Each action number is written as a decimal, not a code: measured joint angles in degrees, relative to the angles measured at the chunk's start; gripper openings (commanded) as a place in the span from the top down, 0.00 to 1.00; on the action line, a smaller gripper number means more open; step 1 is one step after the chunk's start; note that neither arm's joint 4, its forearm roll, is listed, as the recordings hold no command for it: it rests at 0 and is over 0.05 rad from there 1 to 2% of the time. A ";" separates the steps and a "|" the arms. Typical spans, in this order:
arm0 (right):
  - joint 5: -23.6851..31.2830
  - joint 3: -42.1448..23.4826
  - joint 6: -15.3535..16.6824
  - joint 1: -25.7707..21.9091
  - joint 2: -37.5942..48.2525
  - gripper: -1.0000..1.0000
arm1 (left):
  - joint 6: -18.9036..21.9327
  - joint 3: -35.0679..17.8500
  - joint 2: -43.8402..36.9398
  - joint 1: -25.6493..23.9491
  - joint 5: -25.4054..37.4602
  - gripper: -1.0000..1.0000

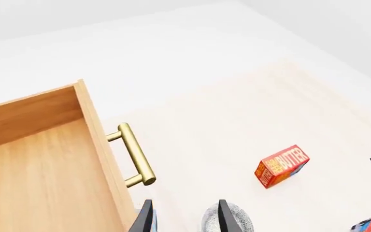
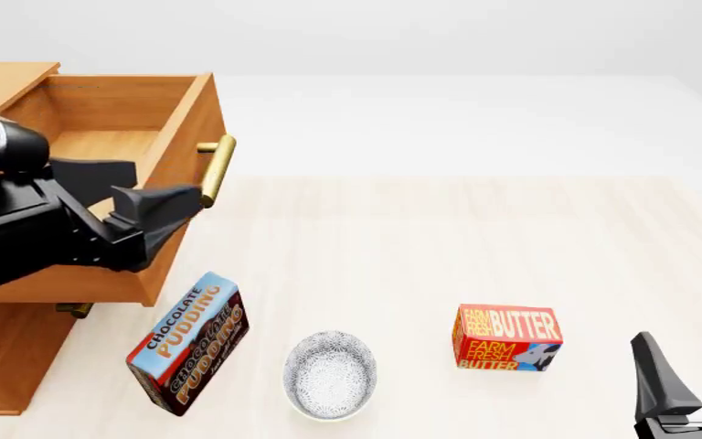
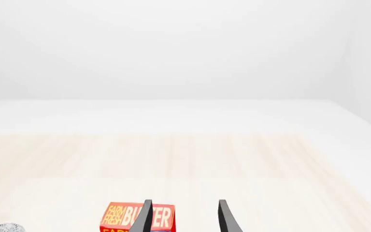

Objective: Put the bowl in the top drawer of the cabinet.

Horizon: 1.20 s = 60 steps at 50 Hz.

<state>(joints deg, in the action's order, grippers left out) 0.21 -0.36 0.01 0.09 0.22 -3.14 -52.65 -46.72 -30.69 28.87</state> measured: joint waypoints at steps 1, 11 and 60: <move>0.00 0.00 0.00 0.00 0.00 0.00 | -0.04 0.10 0.05 -0.19 -0.05 0.00; 0.00 0.00 0.00 0.00 0.00 0.00 | -0.17 0.92 0.53 -2.14 -0.43 0.00; 0.00 0.00 0.00 0.00 0.00 0.00 | -3.53 8.56 -5.67 -9.85 -9.40 0.00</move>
<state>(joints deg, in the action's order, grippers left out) 0.21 -0.36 0.01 0.09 0.22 -6.67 -44.09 -52.39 -40.55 19.47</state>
